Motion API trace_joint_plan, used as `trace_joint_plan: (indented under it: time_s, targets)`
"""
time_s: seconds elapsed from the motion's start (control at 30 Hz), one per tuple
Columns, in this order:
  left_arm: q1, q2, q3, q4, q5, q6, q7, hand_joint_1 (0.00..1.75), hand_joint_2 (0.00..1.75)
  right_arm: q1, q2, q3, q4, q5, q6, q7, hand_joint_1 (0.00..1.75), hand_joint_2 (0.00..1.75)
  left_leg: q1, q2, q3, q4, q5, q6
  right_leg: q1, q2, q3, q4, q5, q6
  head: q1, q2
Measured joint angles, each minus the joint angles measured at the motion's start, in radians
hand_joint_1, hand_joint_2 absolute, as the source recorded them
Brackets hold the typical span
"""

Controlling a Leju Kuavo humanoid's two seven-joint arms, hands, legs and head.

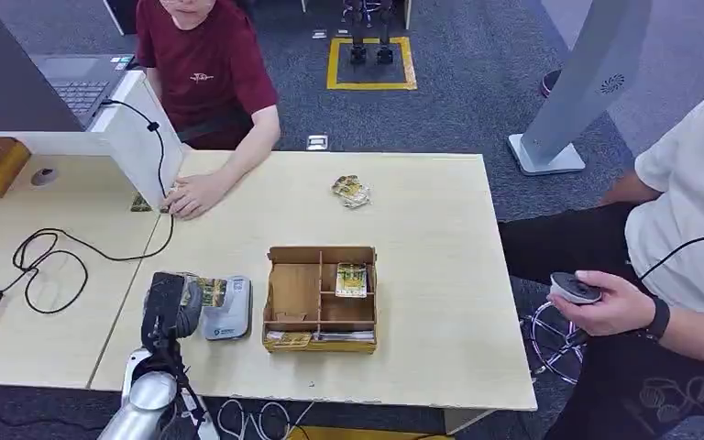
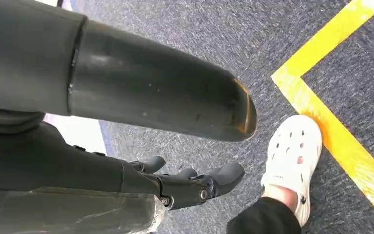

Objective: Pass the card to the sensor for recognition and then transmit it.

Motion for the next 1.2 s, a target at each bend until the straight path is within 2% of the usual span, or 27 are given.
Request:
trace_joint_plan:
  time_s: [0.2,0.37,0.5,0.73,1.2]
  targets:
    - [-0.084,0.005,0.000,-0.067,-0.021,-0.005,0.019,1.75,1.75,-0.003,0.000,0.005,-0.004,0.002,0.008,0.000,0.00,0.00,0.000,0.000,0.000,0.000,0.001,0.000,0.000,-0.001,0.001,0.000,0.000,0.000,0.000,0.000]
    - [-0.111,0.009,0.000,-0.082,-0.035,-0.005,0.017,1.75,1.75,-0.003,0.000,0.011,-0.006,0.003,0.012,0.000,0.00,0.00,0.000,-0.001,0.000,0.000,0.001,0.000,0.000,-0.001,0.001,0.000,0.000,0.000,0.000,0.000]
    - [-0.131,0.013,0.000,-0.082,-0.101,0.021,0.004,1.75,1.75,-0.003,0.000,0.018,-0.010,0.008,0.019,-0.003,0.00,0.00,0.000,-0.001,0.000,0.000,0.001,0.000,0.000,-0.001,0.001,0.000,0.000,0.000,0.000,0.000]
    - [-0.187,0.015,0.000,-0.047,-0.261,0.072,0.008,1.75,1.75,-0.008,0.000,0.040,-0.020,0.010,0.027,-0.006,0.00,0.00,0.000,-0.001,0.000,0.000,0.001,-0.001,0.000,-0.001,0.001,0.000,0.000,0.000,0.000,0.000]
    - [-0.216,0.015,0.000,0.009,-0.291,0.077,0.010,1.75,1.75,-0.010,-0.001,0.056,-0.025,0.010,0.034,-0.006,0.00,0.00,0.000,-0.001,0.000,0.000,0.001,-0.001,0.000,-0.001,0.001,0.000,0.000,0.000,0.000,0.000]
